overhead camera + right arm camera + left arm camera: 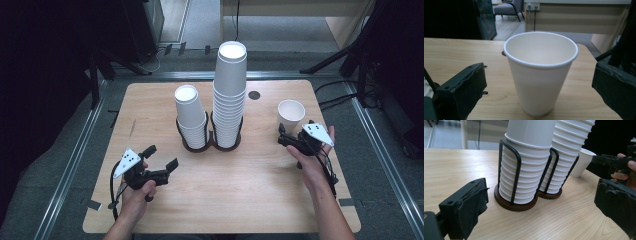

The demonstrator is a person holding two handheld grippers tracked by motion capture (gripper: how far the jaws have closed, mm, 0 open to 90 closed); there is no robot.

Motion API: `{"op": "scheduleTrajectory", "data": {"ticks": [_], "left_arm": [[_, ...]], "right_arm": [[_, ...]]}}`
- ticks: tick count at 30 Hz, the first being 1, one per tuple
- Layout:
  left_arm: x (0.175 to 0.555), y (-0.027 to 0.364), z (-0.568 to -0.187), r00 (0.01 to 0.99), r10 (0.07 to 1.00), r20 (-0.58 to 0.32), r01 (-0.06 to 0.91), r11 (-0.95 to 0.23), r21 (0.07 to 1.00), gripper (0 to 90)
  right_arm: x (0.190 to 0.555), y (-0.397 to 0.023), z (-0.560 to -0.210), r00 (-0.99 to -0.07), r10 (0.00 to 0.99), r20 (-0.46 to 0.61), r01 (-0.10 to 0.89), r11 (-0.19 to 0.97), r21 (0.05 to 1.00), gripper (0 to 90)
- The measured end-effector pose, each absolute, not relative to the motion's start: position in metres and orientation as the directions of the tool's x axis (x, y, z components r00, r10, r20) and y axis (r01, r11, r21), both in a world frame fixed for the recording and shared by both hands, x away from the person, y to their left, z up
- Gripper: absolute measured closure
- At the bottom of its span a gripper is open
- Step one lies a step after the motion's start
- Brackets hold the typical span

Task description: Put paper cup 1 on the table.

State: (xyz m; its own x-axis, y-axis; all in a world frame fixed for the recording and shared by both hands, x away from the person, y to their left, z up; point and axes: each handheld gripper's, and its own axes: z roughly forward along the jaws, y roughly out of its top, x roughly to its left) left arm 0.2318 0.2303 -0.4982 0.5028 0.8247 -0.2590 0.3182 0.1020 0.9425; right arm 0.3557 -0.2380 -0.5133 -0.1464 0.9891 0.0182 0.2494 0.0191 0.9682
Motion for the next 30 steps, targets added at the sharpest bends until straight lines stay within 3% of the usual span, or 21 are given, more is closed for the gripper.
{"op": "scheduleTrajectory", "data": {"ticks": [22,30], "left_arm": [[0.237,0.213,-0.489,0.524,0.813,-0.253,0.312,0.093,0.946,0.0],[0.240,0.188,-0.484,0.524,0.827,-0.204,0.301,0.044,0.953,0.0]], "right_arm": [[0.320,-0.222,-0.483,-0.216,0.976,0.035,0.226,0.015,0.974,0.0],[0.314,-0.215,-0.470,-0.251,0.967,0.044,0.210,0.010,0.978,0.0]]}}
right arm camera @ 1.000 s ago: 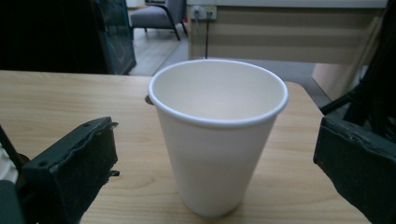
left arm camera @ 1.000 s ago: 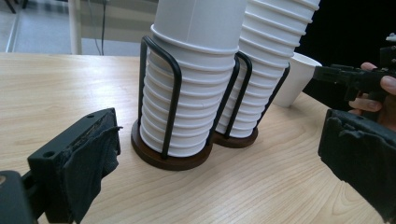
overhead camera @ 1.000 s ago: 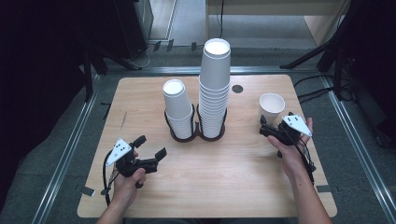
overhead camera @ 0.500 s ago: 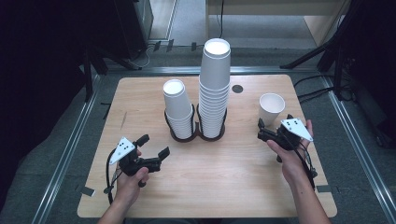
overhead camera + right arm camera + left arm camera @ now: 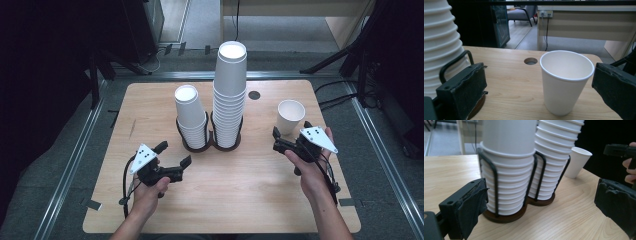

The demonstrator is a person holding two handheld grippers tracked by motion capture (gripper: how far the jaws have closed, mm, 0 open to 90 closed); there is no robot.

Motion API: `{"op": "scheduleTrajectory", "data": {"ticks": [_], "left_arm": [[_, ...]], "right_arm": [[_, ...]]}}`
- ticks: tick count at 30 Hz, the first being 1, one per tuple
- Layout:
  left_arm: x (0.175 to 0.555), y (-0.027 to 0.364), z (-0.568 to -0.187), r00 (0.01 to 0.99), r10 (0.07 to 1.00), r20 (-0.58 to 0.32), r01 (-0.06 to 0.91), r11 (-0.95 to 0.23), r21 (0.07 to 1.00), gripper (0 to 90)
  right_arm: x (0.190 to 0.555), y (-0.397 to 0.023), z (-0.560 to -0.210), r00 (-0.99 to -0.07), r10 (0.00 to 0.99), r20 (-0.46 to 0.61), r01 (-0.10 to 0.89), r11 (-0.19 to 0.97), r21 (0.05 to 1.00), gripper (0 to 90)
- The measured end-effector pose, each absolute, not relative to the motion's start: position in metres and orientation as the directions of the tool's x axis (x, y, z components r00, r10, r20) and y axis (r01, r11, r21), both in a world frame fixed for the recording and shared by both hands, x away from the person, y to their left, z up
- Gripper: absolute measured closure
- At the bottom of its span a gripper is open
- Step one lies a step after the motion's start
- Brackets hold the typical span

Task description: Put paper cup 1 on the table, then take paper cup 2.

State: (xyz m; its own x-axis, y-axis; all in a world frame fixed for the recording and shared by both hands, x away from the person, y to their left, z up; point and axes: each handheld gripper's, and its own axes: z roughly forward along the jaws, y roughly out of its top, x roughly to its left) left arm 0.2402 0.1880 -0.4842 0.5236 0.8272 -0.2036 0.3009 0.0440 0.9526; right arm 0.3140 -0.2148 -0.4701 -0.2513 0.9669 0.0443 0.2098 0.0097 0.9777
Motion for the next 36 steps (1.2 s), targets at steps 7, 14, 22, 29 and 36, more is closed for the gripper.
{"op": "scheduleTrajectory", "data": {"ticks": [7,14,22,29,36], "left_arm": [[0.246,0.163,-0.475,0.543,0.819,-0.185,0.285,0.027,0.958,0.0],[0.255,0.136,-0.469,0.546,0.821,-0.165,0.278,0.009,0.961,0.0],[0.265,0.113,-0.466,0.552,0.820,-0.152,0.266,-0.001,0.964,0.0],[0.274,0.098,-0.462,0.534,0.834,-0.136,0.252,-0.003,0.968,0.5],[0.283,0.085,-0.460,0.531,0.839,-0.121,0.238,-0.010,0.971,1.0]], "right_arm": [[0.308,-0.202,-0.451,-0.300,0.952,0.066,0.178,-0.013,0.984,0.0],[0.303,-0.182,-0.422,-0.347,0.934,0.079,0.139,-0.032,0.990,0.0],[0.299,-0.164,-0.392,-0.402,0.911,0.086,0.090,-0.055,0.994,0.0],[0.302,-0.149,-0.375,-0.434,0.896,0.088,0.080,-0.059,0.995,0.0],[0.309,-0.140,-0.364,-0.452,0.889,0.080,0.075,-0.051,0.996,0.0]]}}
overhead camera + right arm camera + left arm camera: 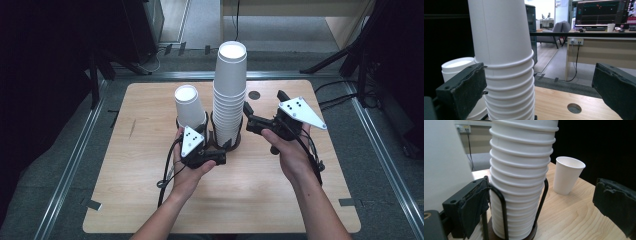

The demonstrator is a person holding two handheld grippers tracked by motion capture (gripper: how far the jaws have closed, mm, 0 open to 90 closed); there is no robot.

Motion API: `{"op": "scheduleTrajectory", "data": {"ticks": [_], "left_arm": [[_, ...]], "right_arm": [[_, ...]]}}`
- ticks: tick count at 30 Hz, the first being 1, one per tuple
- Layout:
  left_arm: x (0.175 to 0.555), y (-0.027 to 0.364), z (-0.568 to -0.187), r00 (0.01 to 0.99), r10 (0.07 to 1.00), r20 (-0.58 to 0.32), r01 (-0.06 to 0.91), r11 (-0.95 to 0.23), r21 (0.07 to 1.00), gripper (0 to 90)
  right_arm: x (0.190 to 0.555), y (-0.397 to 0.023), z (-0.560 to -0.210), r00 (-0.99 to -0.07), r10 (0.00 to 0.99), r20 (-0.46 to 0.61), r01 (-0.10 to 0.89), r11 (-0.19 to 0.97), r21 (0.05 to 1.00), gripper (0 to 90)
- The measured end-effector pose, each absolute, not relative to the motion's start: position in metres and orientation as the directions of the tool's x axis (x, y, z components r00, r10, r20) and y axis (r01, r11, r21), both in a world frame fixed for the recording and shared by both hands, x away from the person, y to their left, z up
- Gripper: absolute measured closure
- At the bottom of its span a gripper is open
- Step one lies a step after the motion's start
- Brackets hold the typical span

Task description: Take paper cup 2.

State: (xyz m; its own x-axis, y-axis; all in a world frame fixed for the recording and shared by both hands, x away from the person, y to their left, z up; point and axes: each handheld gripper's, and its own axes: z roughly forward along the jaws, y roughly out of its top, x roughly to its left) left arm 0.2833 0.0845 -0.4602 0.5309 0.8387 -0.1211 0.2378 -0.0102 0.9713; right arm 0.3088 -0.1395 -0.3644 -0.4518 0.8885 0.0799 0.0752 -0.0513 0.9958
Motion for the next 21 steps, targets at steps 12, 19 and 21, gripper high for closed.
{"op": "scheduleTrajectory", "data": {"ticks": [12,19,21], "left_arm": [[0.299,0.062,-0.458,0.500,0.861,-0.095,0.211,-0.015,0.977,2.2],[0.308,0.059,-0.457,0.477,0.872,-0.107,0.209,0.006,0.978,2.8],[0.310,0.057,-0.458,0.467,0.878,-0.101,0.207,0.002,0.978,3.3]], "right_arm": [[0.322,-0.122,-0.350,-0.481,0.873,0.081,0.072,-0.053,0.996,0.0],[0.330,-0.111,-0.343,-0.510,0.857,0.069,0.064,-0.042,0.997,0.0],[0.331,-0.107,-0.341,-0.523,0.850,0.065,0.059,-0.040,0.997,0.0]]}}
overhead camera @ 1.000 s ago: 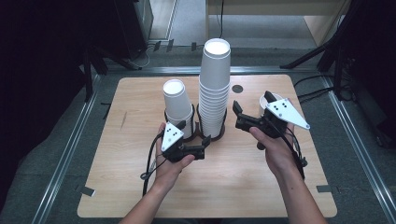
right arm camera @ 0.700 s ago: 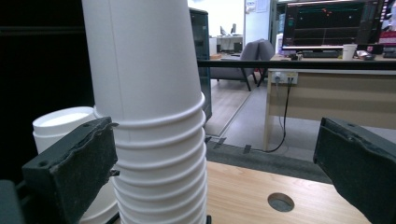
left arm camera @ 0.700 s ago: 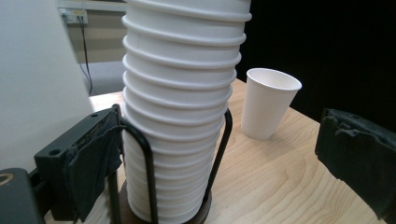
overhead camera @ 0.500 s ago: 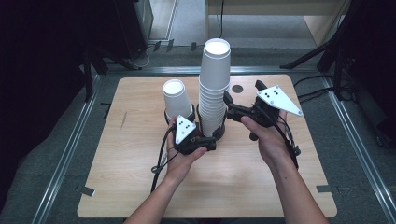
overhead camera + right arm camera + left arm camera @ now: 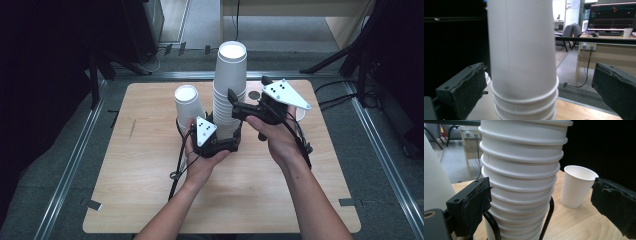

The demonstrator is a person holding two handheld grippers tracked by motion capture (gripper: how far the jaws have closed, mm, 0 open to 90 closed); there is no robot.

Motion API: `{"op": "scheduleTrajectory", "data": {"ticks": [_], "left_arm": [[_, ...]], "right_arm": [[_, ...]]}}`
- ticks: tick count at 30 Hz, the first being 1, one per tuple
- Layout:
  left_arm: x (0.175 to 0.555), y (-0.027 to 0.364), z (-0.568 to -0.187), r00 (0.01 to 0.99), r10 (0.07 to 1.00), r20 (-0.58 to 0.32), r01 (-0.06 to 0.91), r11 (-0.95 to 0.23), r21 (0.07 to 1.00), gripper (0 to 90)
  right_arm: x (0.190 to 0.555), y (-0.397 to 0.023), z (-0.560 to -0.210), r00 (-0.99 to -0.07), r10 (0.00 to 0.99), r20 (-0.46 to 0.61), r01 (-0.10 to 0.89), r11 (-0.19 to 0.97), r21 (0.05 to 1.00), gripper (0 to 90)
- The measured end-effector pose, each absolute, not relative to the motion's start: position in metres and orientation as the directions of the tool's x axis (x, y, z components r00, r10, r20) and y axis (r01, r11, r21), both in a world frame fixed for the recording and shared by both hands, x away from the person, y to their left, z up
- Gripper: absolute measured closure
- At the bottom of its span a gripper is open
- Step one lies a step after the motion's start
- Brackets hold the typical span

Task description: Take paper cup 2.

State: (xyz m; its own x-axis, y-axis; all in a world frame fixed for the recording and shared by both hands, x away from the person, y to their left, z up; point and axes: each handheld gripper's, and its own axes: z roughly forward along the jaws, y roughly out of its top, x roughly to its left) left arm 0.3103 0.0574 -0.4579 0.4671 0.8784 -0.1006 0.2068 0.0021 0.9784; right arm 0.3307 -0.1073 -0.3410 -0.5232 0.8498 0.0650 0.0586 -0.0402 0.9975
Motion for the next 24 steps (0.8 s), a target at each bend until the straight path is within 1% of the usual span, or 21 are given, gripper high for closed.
{"op": "scheduleTrajectory", "data": {"ticks": [6,11,17,24], "left_arm": [[0.314,0.053,-0.457,0.438,0.894,-0.094,0.201,0.004,0.980,5.8],[0.317,0.050,-0.456,0.416,0.905,-0.088,0.197,0.005,0.980,6.1],[0.320,0.048,-0.454,0.394,0.914,-0.093,0.188,0.020,0.982,6.1],[0.322,0.047,-0.454,0.383,0.921,-0.074,0.176,0.005,0.984,6.1]], "right_arm": [[0.339,-0.098,-0.338,-0.527,0.848,0.060,0.065,-0.030,0.997,0.0],[0.347,-0.091,-0.338,-0.521,0.853,0.037,0.066,-0.003,0.998,0.0],[0.359,-0.085,-0.339,-0.528,0.848,0.056,0.096,-0.006,0.995,0.0],[0.369,-0.079,-0.338,-0.546,0.836,0.059,0.115,0.005,0.993,0.6]]}}
